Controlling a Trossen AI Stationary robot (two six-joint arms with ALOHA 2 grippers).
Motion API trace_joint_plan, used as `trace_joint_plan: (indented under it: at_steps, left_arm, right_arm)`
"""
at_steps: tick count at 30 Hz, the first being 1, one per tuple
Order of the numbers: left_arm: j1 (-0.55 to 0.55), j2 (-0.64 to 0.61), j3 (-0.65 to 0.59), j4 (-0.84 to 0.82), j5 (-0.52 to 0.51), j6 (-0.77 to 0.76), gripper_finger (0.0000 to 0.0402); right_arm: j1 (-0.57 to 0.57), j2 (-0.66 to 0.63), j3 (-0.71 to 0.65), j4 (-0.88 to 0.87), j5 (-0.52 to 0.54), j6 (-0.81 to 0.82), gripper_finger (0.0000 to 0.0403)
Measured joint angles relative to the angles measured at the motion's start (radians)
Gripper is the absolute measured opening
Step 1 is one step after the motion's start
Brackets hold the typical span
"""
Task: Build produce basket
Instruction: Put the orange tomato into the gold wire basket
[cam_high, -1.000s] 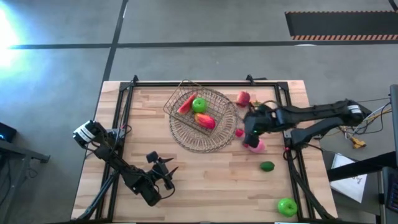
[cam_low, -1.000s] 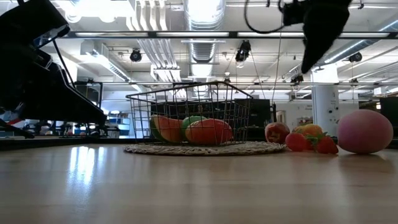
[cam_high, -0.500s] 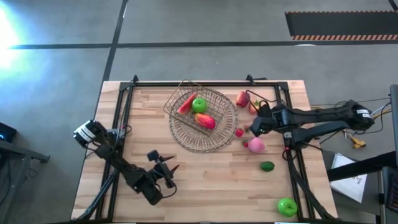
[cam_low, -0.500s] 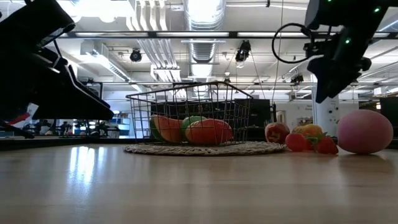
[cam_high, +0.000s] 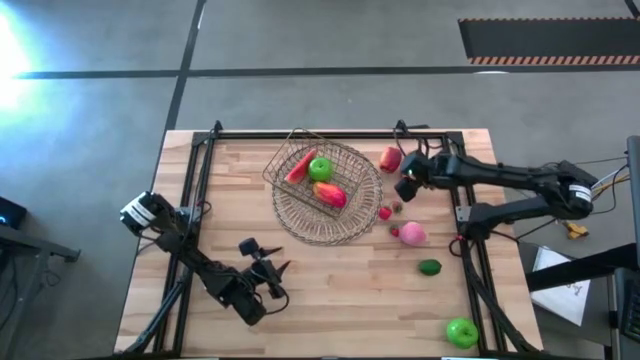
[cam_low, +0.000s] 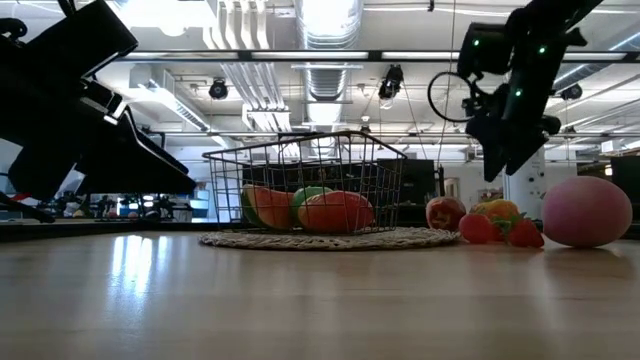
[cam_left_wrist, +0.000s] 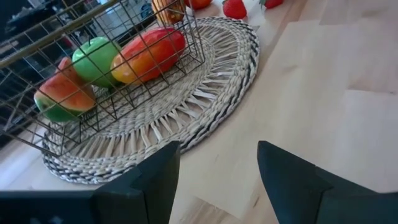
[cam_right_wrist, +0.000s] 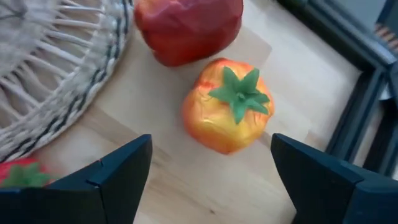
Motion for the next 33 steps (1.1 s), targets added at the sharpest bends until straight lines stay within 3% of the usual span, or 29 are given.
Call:
trace_joint_plan:
  at_steps: [12, 23, 27, 33]
  left_arm:
    - [0.021, 0.0, 0.0, 0.02, 0.002, 0.083, 0.0199]
    - [0.03, 0.0, 0.0, 0.044, 0.05, 0.084, 0.0199]
    - [0.031, 0.0, 0.0, 0.046, 0.052, 0.077, 0.0199]
    - [0.031, 0.0, 0.0, 0.058, 0.056, 0.075, 0.0199]
  right_arm:
    - [-0.201, 0.176, 0.052, 0.048, -0.08, -0.095, 0.0397]
    - [-0.345, 0.404, 0.16, 0.061, -0.211, -0.185, 0.04]
    - [-0.358, 0.472, 0.179, 0.061, -0.272, -0.216, 0.04]
    - [-0.357, 0.521, 0.187, 0.056, -0.277, -0.262, 0.04]
